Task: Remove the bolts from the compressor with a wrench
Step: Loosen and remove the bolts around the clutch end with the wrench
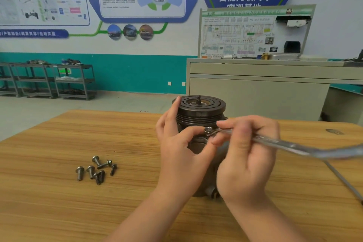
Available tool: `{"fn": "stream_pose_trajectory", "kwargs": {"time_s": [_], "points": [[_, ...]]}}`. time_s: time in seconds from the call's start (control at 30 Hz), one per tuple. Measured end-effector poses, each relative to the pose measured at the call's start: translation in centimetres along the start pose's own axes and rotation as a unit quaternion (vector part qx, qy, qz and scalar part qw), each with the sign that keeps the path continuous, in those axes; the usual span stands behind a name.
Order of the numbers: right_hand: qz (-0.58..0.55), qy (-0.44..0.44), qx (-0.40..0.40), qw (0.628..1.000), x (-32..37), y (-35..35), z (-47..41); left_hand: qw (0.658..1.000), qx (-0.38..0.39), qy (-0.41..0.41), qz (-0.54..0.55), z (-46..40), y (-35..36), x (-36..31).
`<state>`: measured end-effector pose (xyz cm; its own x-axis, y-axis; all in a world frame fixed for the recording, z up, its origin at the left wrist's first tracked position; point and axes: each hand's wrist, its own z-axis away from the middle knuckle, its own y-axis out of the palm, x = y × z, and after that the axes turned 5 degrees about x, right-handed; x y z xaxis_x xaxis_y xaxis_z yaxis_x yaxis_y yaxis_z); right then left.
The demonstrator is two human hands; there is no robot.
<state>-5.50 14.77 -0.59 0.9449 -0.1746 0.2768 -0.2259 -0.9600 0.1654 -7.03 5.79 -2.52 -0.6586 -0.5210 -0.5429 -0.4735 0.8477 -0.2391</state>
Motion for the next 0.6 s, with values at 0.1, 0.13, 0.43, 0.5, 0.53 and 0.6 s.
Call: {"fn": "stream_pose_trajectory", "kwargs": {"time_s": [0.1, 0.13, 0.43, 0.5, 0.53, 0.6], "points": [[-0.123, 0.235, -0.133, 0.955, -0.9, -0.6, -1.4, 1.000, -0.001, 0.004, -0.003, 0.0, 0.1, 0.2], [-0.186, 0.323, -0.143, 0.917, -1.4, -0.9, -2.1, 1.000, 0.004, 0.004, -0.002, 0.0, 0.1, 0.2], [-0.115, 0.180, -0.097, 0.972, -0.7, -2.9, -4.3, 1.000, 0.000, -0.006, 0.003, 0.1, 0.2, 0.0], [-0.065, 0.123, -0.060, 0.988, -0.2, -2.4, -3.6, 1.000, -0.005, -0.002, 0.005, 0.1, 0.1, -0.1], [-0.053, 0.111, -0.044, 0.991, 0.0, -2.1, -3.3, 1.000, -0.007, 0.000, 0.009, 0.1, 0.1, 0.0], [-0.026, 0.083, -0.005, 0.996, 0.3, -1.7, -2.8, 1.000, -0.005, 0.002, 0.015, 0.1, 0.0, 0.0]]}}
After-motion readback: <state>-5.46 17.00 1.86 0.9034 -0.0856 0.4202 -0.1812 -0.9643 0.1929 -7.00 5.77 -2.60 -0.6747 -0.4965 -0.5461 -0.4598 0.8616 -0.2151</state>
